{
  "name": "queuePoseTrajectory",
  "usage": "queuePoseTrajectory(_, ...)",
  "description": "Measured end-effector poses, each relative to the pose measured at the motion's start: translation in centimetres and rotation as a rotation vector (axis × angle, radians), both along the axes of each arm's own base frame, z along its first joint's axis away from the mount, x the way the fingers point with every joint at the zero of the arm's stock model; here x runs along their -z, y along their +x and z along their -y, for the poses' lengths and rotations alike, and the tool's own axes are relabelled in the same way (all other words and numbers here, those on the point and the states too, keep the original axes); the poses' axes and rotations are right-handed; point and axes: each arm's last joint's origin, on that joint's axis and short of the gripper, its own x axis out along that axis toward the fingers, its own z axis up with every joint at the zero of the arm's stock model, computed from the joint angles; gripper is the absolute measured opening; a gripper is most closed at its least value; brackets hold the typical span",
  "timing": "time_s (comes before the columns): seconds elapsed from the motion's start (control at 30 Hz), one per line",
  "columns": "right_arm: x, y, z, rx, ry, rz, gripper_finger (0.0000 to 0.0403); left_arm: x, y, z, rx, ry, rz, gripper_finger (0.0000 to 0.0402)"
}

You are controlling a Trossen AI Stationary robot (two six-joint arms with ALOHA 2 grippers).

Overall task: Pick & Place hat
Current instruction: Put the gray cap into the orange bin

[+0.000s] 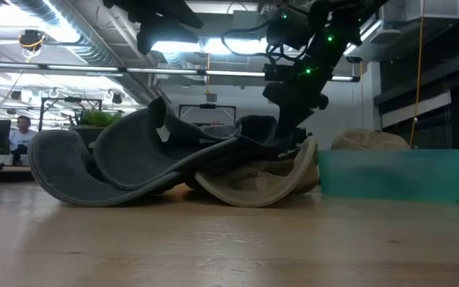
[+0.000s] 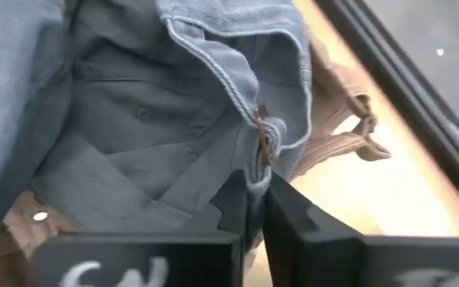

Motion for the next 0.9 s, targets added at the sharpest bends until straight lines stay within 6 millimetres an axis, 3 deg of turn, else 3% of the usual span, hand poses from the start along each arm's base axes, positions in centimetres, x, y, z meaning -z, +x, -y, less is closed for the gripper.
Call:
queuePoseTrajectory(0.17,-1.5,-0.7,0.0,0.008,-0.054,0.028,0.0021,0.0,0.0,0.0,0.005,0.016,-0.009,0.0143)
queuePoseTrajectory(0.43,-7.3,-3.4,-0.3,-0.005,-0.211,0.178,0.0019,0.0,0.0,-0.1,0.004,0.061,-0.016,0.0143)
queuePoseTrajectory(0.7,-13.0,-6.5,-1.1,-0.213,-0.387,0.35,0.0019,-0.1,0.0,-0.2,-0.002,0.133,-0.015,0.0143)
queuePoseTrajectory(0.9,-16.2,-8.7,-2.1,-0.398,-0.399,0.551,0.002,-0.3,0.1,-0.2,0.001,0.183,-0.009,0.0143)
